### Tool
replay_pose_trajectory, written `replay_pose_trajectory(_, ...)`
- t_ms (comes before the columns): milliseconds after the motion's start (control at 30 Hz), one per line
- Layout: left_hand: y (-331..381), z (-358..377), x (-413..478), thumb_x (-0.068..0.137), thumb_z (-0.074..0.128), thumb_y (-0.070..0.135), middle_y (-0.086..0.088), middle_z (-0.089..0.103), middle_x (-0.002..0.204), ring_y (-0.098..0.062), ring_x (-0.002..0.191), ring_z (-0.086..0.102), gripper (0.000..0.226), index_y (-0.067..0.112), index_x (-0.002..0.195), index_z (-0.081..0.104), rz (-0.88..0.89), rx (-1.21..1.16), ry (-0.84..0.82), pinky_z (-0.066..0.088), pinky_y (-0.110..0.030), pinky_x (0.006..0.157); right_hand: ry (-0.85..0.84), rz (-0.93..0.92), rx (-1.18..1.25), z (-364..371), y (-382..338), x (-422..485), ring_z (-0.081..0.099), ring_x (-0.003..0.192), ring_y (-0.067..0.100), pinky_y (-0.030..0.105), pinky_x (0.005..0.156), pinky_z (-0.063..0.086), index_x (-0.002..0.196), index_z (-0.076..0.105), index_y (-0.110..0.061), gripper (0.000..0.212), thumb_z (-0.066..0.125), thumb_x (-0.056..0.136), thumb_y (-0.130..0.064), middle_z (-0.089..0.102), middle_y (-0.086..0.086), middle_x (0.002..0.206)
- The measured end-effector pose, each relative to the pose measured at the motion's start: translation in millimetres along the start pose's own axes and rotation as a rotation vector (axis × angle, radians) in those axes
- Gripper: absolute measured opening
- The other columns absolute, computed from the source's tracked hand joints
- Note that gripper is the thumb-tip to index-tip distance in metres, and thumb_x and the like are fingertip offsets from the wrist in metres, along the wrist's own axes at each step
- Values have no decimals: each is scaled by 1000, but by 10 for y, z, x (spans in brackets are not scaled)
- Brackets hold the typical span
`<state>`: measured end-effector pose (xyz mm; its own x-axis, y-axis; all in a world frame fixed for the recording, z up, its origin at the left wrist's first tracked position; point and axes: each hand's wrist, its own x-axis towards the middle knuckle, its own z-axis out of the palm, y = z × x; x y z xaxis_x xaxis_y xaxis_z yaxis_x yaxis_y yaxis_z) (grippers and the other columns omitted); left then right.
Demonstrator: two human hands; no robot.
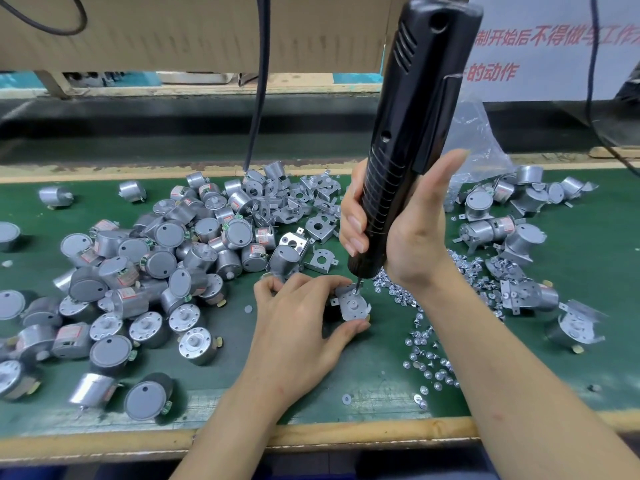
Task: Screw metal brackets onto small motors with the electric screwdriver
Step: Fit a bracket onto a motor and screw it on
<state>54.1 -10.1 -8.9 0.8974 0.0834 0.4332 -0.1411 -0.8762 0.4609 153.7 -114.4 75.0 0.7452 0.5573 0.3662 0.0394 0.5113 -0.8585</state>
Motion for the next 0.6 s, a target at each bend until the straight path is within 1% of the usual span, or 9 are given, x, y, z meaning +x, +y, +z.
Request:
replay_pose_trajectory(367, -2, 4, 3, 79, 63, 61, 20, 65, 97, -3, 89, 52, 43, 32, 110, 62, 8, -12, 4, 27, -36, 83, -6, -11, -33, 18, 47, 18, 45, 37, 15, 23, 46, 41, 70, 60, -22, 75, 50, 60, -95, 49, -1, 53)
replay_pose_trajectory(467, 7, -1, 9, 79, 63, 61, 20, 65, 96, -3, 88, 51, 43, 31, 110, 62, 12, -9, 5, 27, -36, 83, 17, 5, -57, 13, 62, 19, 44, 38, 15, 24, 46, 41, 72, 58, -20, 78, 48, 60, -97, 49, -1, 53)
replay_pose_trajectory(500, 9, -2, 11, 79, 64, 60, 20, 66, 96, -4, 88, 51, 43, 30, 110, 62, 13, -7, 8, 27, -36, 83, 34, 28, -95, 11, 63, 22, 46, 39, 13, 24, 46, 41, 73, 55, -19, 82, 45, 59, -99, 51, -4, 53)
replay_pose_trajectory(533, 11, -3, 11, 79, 66, 59, 20, 66, 96, -4, 88, 50, 43, 30, 109, 63, 14, -5, 11, 27, -36, 83, 57, 64, -164, 7, 62, 25, 48, 43, 6, 23, 49, 43, 75, 50, -21, 86, 38, 56, -103, 53, -9, 52)
replay_pose_trajectory(567, 12, -4, 12, 79, 66, 58, 19, 65, 96, -4, 88, 50, 43, 29, 109, 63, 14, -3, 11, 27, -36, 83, 67, 101, -239, -2, 70, 33, 51, 48, -1, 15, 55, 41, 77, 44, -25, 87, 30, 52, -108, 56, -16, 53)
replay_pose_trajectory(600, 12, -4, 12, 79, 67, 58, 19, 65, 96, -4, 88, 50, 43, 29, 109, 63, 14, 0, 9, 27, -36, 83, 50, 135, -292, -8, 78, 31, 52, 52, -7, 11, 57, 40, 79, 37, -30, 88, 22, 48, -111, 57, -24, 55)
